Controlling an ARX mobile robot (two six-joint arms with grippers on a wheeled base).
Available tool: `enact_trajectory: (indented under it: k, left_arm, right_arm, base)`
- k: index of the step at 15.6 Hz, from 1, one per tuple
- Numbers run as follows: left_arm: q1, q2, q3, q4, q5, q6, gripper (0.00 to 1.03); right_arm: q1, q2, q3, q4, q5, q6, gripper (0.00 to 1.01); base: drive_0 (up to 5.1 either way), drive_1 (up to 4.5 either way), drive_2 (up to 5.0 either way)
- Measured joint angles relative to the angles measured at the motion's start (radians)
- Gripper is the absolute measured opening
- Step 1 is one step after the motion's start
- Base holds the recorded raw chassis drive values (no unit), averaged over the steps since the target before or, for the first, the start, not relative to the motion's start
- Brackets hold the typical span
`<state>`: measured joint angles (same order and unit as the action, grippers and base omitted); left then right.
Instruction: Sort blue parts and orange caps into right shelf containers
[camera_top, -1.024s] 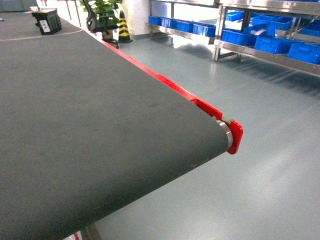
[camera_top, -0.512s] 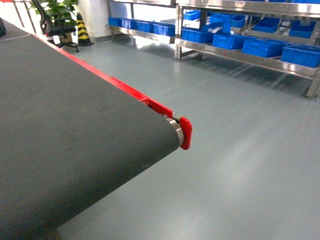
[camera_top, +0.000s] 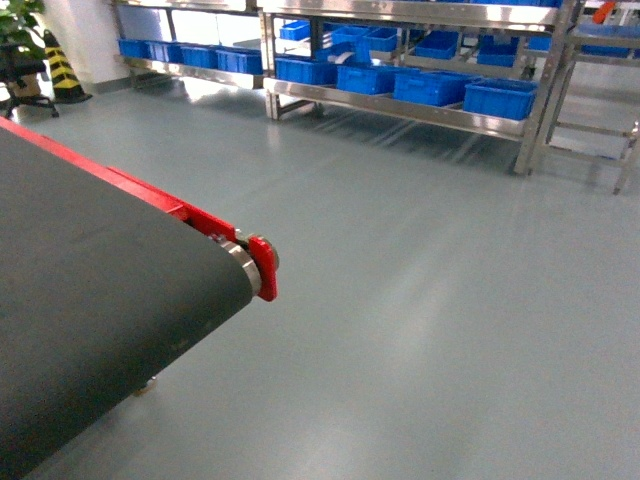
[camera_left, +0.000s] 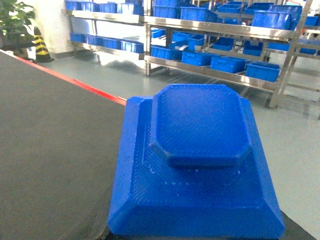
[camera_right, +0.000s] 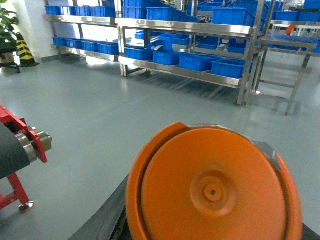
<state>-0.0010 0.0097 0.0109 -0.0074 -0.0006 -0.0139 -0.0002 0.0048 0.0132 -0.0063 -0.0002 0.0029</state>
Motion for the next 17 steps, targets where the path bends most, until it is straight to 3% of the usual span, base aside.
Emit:
enact_trajectory:
  k: [17]
  left_arm:
    - [0.000, 0.000, 0.000, 0.000, 0.000, 0.000, 0.42]
  right_arm:
    - [0.000, 0.000, 0.000, 0.000, 0.000, 0.000, 0.46]
  base:
    - [-1.6, -1.55, -1.6]
